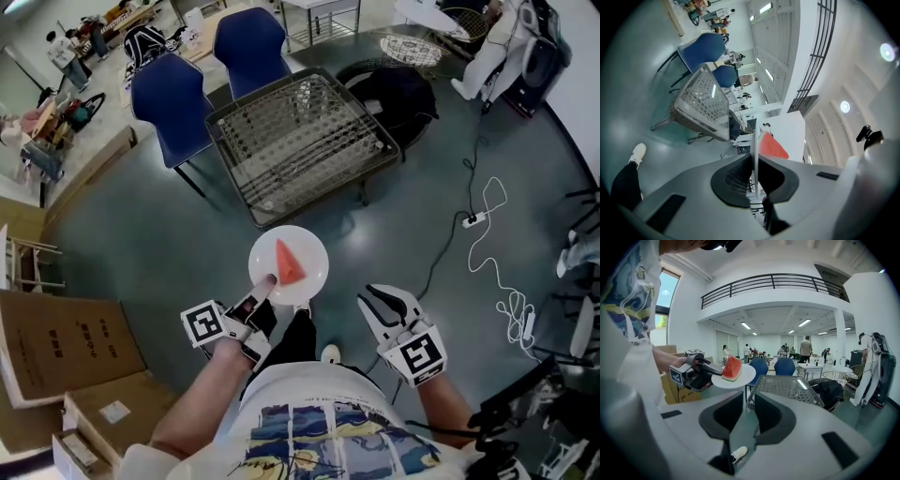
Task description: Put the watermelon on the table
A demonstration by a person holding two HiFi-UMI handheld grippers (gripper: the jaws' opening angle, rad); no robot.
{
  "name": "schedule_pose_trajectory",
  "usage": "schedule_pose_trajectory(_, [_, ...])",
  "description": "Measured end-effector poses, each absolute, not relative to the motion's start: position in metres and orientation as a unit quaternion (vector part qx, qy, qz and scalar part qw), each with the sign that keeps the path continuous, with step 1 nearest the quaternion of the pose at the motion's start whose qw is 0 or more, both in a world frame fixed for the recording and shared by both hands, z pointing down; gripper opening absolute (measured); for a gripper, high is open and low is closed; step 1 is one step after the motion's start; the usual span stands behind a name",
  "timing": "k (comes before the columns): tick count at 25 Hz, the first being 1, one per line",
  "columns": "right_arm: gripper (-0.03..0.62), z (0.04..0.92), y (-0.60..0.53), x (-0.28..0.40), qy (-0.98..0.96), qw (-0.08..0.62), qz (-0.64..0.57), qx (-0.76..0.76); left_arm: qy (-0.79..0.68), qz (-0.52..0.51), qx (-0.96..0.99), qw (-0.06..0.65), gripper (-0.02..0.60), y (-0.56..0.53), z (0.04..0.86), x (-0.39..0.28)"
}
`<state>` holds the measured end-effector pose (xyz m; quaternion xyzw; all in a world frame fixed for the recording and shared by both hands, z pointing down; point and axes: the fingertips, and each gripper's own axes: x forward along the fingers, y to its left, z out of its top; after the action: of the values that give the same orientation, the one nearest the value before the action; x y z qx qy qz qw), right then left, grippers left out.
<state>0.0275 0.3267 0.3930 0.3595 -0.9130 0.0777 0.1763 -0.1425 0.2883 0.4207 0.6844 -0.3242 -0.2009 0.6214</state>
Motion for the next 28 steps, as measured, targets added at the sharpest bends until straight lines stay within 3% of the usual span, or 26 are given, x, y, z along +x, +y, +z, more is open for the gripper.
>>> schedule_pose_trajectory(13, [0.071,0.37,0.137,-0.01,-0.89,0.199,0.073,0.403,-0.269,-0.161,0.706,0.636,0.025,0.067,0.433,-0.149])
schedule_pose_trajectory(28, [0.071,0.411,-0.084,0.052,-0.911,0.226,0.094,0.333,-0.318,-0.14,0.685,0.64,0.025,-0.172,0.548,-0.071])
